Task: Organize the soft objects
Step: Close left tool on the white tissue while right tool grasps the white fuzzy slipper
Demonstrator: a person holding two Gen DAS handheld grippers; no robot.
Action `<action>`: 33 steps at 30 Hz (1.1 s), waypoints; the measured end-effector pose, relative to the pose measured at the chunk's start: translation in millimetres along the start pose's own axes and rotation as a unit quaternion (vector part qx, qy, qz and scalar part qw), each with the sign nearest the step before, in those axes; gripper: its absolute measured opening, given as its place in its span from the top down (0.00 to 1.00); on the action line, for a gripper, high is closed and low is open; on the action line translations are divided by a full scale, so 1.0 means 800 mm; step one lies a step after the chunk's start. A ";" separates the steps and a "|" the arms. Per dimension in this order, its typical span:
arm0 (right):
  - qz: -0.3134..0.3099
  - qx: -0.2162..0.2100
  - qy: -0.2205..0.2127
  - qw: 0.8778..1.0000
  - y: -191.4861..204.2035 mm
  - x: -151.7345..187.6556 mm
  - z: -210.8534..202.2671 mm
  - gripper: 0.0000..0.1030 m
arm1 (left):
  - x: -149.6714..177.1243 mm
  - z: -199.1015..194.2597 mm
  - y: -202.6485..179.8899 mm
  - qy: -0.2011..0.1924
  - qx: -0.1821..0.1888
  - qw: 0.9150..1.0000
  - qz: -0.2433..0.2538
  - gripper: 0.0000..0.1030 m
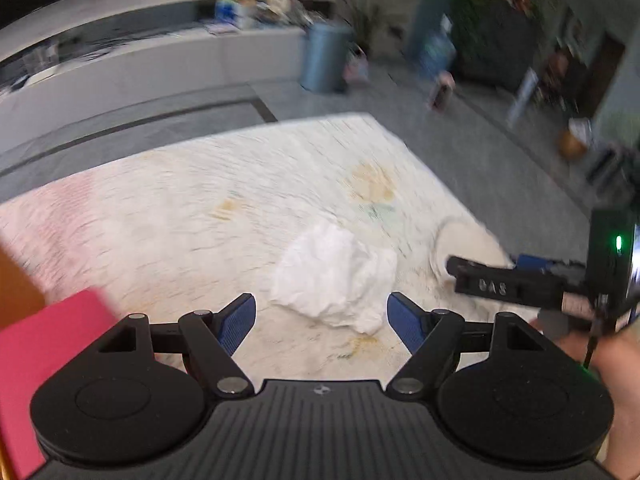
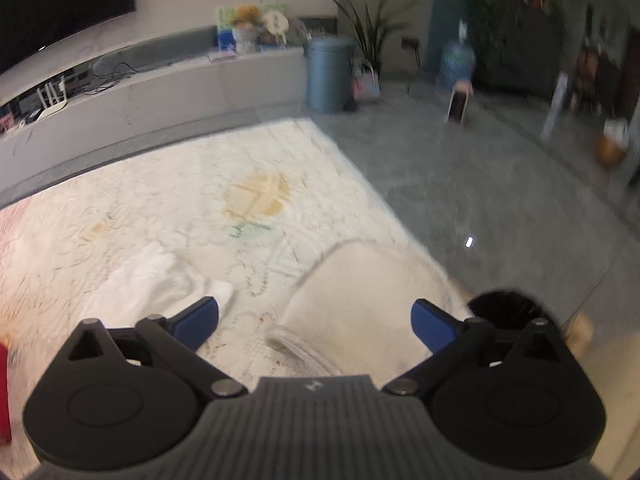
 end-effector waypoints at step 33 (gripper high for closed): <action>0.039 0.007 0.017 0.999 -0.072 0.012 0.051 0.78 | -0.009 0.172 -0.101 0.005 0.029 0.980 0.197 0.10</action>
Point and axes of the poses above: each gripper's, at about its wrist camera, not at the fingertips, and z roughly the way its jaws point, y to its left, x to its underside, the point moved 3 cm from there along z, roughly the way its jaws point, and after that the axes turned 15 degrees about -x, right-handed, at the moved point
